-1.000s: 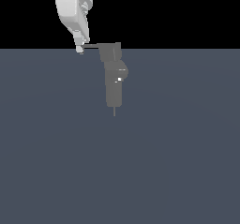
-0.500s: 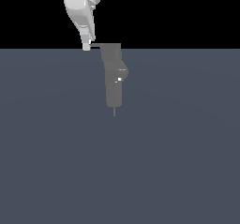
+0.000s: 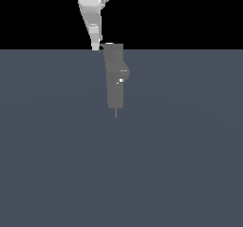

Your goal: Turn on the faucet by rotating a designated handle.

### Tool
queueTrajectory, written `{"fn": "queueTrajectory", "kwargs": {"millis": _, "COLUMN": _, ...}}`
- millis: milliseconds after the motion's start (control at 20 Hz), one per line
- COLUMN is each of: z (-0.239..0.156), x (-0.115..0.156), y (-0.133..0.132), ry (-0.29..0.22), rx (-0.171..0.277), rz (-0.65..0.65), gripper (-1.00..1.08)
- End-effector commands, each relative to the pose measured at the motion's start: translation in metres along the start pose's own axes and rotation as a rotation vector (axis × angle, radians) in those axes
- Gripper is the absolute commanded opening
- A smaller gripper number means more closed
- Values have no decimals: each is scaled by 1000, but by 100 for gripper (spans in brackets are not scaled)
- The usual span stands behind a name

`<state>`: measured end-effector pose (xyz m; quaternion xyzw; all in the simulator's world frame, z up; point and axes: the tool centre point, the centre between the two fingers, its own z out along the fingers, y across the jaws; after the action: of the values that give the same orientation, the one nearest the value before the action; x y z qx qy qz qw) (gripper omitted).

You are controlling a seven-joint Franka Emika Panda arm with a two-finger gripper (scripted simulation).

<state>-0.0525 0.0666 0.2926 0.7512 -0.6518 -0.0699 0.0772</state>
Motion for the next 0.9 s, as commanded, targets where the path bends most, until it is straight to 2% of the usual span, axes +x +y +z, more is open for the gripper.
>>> {"fn": "queueTrajectory", "kwargs": {"millis": 0, "z": -2, "x": 35, "y": 1, "ry": -1, "rx": 6, "rz": 32, "gripper": -100}}
{"fn": "queueTrajectory", "kwargs": {"millis": 450, "z": -5, "x": 99, "y": 7, "ry": -1, "rx": 11, "rz": 39, "gripper": -100}}
{"fn": "queueTrajectory", "kwargs": {"millis": 500, "z": -5, "x": 99, "y": 7, "ry": -1, "rx": 11, "rz": 39, "gripper": -100}}
{"fn": "queueTrajectory", "kwargs": {"millis": 550, "z": -1, "x": 72, "y": 5, "ry": -1, "rx": 0, "rz": 2, "gripper": -100}}
{"fn": "queueTrajectory", "kwargs": {"millis": 850, "z": -2, "x": 94, "y": -10, "ry": -1, "rx": 2, "rz": 9, "gripper": -100}}
